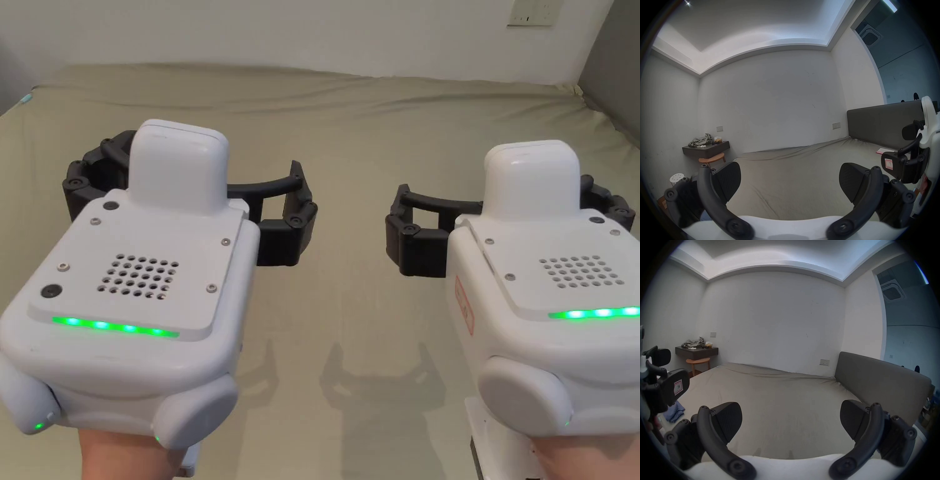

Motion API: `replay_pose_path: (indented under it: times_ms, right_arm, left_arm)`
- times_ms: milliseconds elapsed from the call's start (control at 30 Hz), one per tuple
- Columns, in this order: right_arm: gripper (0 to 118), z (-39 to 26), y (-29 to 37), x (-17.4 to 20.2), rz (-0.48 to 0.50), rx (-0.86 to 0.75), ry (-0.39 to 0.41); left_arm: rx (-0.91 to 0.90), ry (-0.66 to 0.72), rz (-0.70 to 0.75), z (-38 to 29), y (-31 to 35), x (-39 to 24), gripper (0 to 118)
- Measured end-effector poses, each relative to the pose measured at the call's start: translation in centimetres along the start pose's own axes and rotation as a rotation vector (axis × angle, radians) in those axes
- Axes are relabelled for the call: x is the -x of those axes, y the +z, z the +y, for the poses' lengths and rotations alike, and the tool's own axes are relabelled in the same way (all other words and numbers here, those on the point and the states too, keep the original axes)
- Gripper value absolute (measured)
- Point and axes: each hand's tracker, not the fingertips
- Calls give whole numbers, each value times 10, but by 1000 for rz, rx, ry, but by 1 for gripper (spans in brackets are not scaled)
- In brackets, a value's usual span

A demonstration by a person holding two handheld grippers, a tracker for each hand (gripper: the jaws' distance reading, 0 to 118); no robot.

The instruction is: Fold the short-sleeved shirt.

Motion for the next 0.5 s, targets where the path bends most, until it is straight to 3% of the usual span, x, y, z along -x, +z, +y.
replay_pose_path:
  times_ms: [500]
  right_arm:
    - [118,5,16,14,22,-57,7]
  left_arm:
    - [-10,-4,18,0,4,0,117]
